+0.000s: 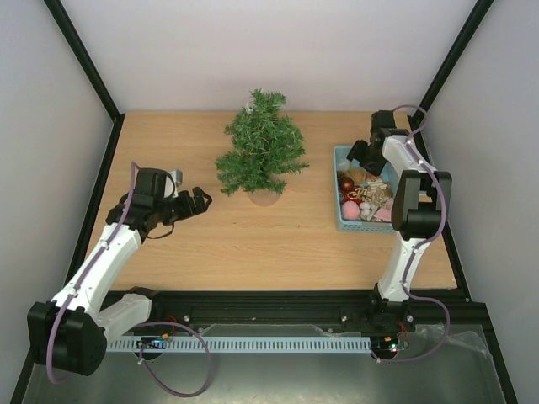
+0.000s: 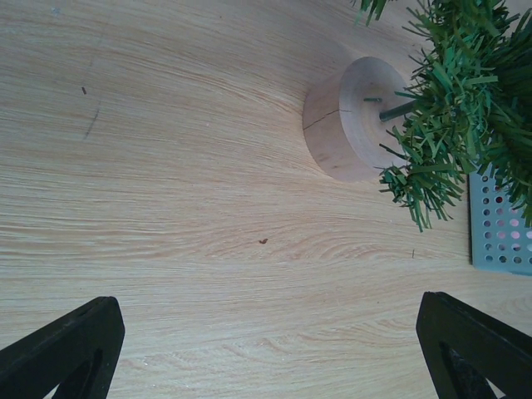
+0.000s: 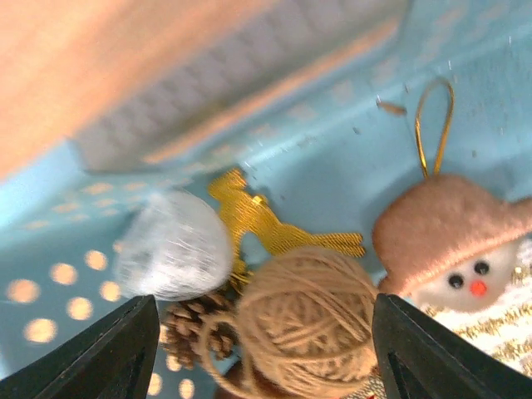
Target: Decorate the small christmas tree
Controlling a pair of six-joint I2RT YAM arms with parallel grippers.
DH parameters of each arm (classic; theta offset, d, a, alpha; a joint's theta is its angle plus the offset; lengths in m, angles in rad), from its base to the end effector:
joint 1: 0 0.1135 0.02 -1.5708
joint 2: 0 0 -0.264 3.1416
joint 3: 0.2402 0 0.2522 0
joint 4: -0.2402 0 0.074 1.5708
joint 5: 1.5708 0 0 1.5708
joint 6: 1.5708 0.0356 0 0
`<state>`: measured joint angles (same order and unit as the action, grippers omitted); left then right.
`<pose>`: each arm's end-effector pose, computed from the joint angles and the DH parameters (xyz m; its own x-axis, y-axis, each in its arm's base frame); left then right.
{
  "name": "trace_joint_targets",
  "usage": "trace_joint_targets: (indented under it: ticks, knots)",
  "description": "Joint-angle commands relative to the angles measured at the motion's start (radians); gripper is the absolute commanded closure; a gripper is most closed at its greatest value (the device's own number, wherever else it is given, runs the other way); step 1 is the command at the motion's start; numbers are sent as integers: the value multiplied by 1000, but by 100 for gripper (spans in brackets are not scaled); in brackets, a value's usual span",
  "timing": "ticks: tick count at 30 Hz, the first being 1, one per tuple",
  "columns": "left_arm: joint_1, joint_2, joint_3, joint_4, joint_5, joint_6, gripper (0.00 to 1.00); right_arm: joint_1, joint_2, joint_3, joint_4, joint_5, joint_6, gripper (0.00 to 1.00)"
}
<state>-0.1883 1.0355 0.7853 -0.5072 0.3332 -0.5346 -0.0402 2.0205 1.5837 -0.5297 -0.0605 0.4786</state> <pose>0.2097 -0.0518 0.2641 -0.7898 -0.3396 -0.5108 0.0093 0.8260 -0.5636 0.4441 -0.0157 0.2119 -0.7272 0.4893 -0.4814 0.3838 0.8713 0.3058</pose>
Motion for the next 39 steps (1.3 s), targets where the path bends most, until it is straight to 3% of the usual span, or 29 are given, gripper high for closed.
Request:
trace_joint_targets:
  ticks: [1,13,30,39]
  knots:
    - [6,-26,22,-16,5,-9,1,-4,-44,44,11,-35,1,29]
    - [6,-32,45,-40,-16,-11,1,29,88,97,101,-136,71,48]
    - [6,-43,46,-51,-20,-14,1,75,139,102,7,4,47,59]
    - [5,-40,44,-45,-14,-16,1,75,135,98,1,21,37,74]
